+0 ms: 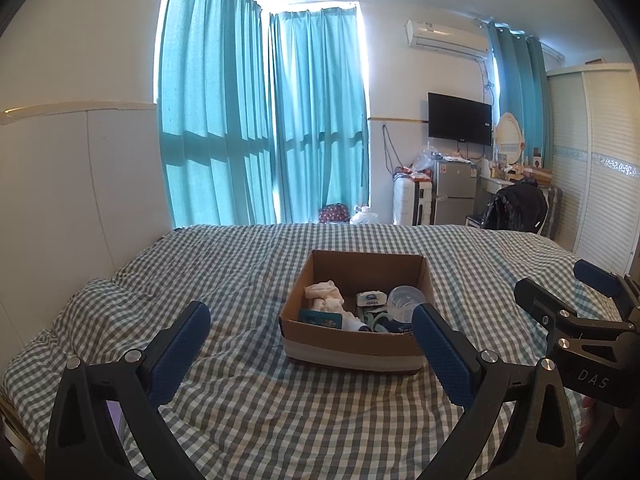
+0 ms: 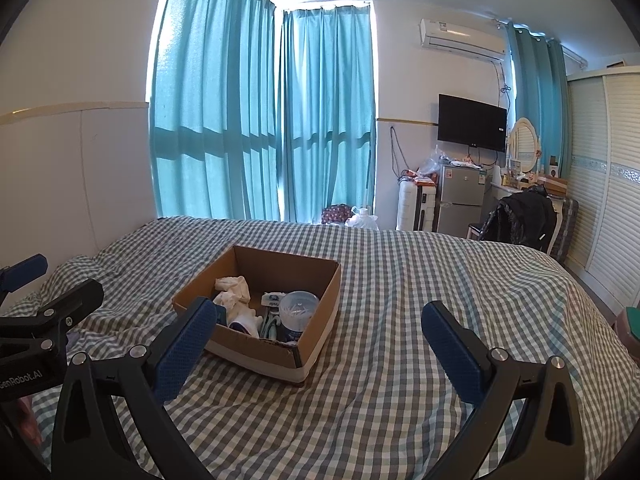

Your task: Organize objects

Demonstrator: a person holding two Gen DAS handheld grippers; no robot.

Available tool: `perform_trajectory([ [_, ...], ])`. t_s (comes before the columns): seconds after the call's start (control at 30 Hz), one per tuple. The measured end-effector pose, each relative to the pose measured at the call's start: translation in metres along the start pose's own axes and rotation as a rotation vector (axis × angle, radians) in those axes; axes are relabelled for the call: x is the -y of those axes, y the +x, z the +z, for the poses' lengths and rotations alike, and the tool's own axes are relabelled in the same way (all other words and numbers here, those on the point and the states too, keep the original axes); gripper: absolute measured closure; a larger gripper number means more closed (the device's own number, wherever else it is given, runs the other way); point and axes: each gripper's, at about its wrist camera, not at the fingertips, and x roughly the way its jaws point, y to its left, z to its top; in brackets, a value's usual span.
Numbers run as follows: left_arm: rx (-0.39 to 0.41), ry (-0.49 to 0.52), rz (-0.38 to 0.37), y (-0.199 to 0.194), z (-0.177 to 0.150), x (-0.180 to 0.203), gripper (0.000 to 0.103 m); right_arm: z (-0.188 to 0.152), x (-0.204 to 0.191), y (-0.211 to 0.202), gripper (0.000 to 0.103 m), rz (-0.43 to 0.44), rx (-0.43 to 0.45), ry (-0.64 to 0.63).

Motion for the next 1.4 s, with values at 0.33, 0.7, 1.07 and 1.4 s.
perform_trajectory([
  [0.33, -0.005, -0.004, -0.002, 0.0008, -0.0005, -0.0010, 0.000, -0.0010, -0.0023, 0.0007, 0.000, 0.012, -0.009, 0.007],
  [0.7, -0.012, -0.003, 0.013, 0.0024, -0.0011, -0.0072, 0.000, -0.0008, -0.0023, 0.0019, 0.000, 0.005, -0.012, 0.007],
  [1.07, -0.025, -0.001, 0.006, 0.0027, -0.0024, -0.0082, 0.000, -0.0035, -0.0014, 0.0083, 0.000, 0.000, -0.031, 0.015],
  [1.4, -0.021, 0.014, 0.023, 0.0023, -0.0049, -0.0063, 0.000, -0.0040, -0.0030, 0.0075, 0.000, -0.007, -0.025, 0.006],
])
